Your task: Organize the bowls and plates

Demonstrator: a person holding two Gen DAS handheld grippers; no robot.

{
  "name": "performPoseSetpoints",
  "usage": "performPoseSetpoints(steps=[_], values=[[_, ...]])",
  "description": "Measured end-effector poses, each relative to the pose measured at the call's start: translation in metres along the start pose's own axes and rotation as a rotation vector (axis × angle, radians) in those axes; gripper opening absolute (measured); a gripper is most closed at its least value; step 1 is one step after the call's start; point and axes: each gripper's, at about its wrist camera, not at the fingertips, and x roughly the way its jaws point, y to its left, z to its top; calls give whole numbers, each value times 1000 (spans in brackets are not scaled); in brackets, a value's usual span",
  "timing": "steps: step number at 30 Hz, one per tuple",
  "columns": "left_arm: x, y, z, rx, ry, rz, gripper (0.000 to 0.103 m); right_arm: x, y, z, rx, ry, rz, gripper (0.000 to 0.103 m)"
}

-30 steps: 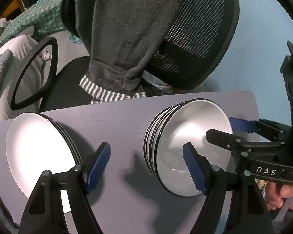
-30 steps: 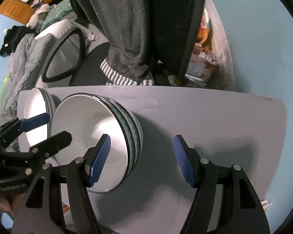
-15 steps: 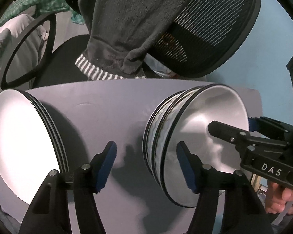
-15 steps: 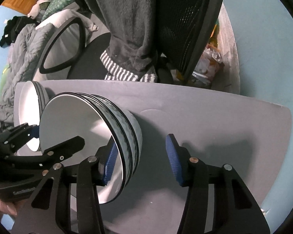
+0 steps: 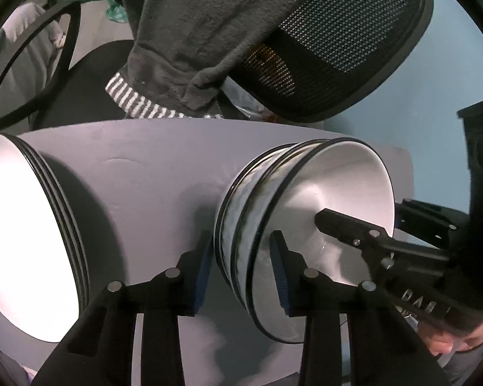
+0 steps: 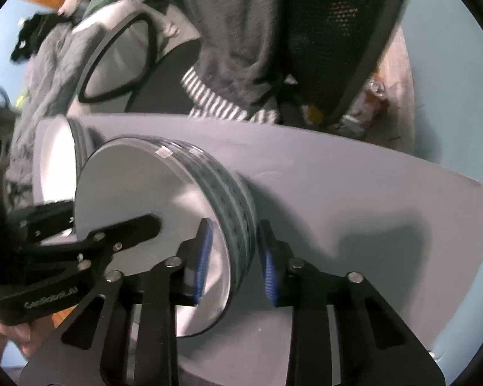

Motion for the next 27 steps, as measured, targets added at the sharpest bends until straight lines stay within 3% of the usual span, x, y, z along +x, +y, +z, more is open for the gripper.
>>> performPoseSetpoints(steps=[7,13,27], values=[[-6,7,-8,-20,-15,4,26,-1,9,-2,-4,-10,-50,27],[-10,15,-20,-20,-12,41,25,5,16,-12,12,12,-12,24],[-22,65,-100,-97,38,56,25,26,72,-50,37,45,45,23]])
